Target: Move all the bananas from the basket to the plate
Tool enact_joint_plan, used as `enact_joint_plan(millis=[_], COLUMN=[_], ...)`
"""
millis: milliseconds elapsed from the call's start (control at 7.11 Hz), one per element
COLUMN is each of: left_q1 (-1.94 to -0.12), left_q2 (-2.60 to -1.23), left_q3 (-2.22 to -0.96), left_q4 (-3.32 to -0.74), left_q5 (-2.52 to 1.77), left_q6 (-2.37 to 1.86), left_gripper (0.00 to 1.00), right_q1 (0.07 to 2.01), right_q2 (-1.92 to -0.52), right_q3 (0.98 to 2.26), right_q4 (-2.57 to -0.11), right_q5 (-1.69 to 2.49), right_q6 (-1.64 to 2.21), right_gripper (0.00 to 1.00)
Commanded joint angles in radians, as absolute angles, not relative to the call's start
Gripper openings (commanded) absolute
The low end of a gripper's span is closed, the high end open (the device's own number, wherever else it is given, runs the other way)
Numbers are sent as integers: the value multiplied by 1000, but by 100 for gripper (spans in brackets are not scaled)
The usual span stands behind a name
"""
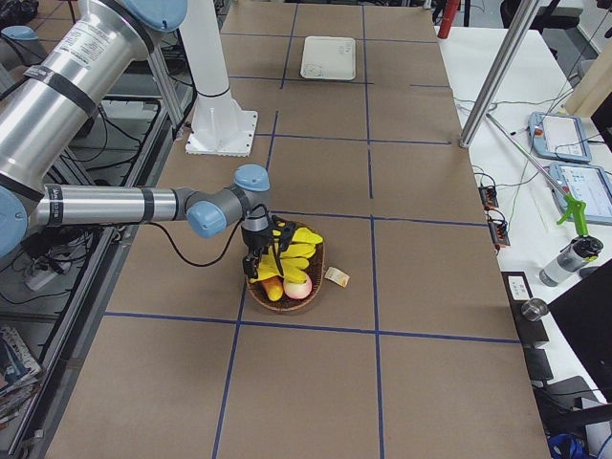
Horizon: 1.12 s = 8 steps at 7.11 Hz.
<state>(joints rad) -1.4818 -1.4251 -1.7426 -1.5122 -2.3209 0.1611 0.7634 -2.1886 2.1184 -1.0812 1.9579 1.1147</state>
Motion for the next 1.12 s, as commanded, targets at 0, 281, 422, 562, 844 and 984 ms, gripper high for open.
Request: enact_joint_plan(millis=[0, 281, 422, 562, 844, 984], left_q1=[-1482, -1482, -1482, -1482, -1483, -1482], left_q2=[-1425, -1425, -1427, -1427, -1424, -1425], left_q3=[-1744, -1743, -1743, -1743, -1759, -1761], left_q4=[-1511, -1512, -1511, -1511, -1511, -1511], left_q5=[-2321, -2321, -2321, -2321, -2310, -2309], left_q6=[161, 161, 161, 161, 167, 163], left_gripper=[100, 100, 100, 100, 100, 100], right_q1=[762, 775, 782, 788, 842, 941], right_q2=[-2183, -2190, -2235, -2276, -2321, -2300], right_q3=[2123, 2170, 2227, 2288, 2389, 2417], right_q4=[-1080, -1083, -1085, -1088, -1089, -1086], right_q5=[1963, 1977, 1999, 2025, 2136, 2233], right_q6=[1115, 1114, 1114, 1112, 1112, 1112], right_gripper=[28, 2, 1, 0, 0, 0])
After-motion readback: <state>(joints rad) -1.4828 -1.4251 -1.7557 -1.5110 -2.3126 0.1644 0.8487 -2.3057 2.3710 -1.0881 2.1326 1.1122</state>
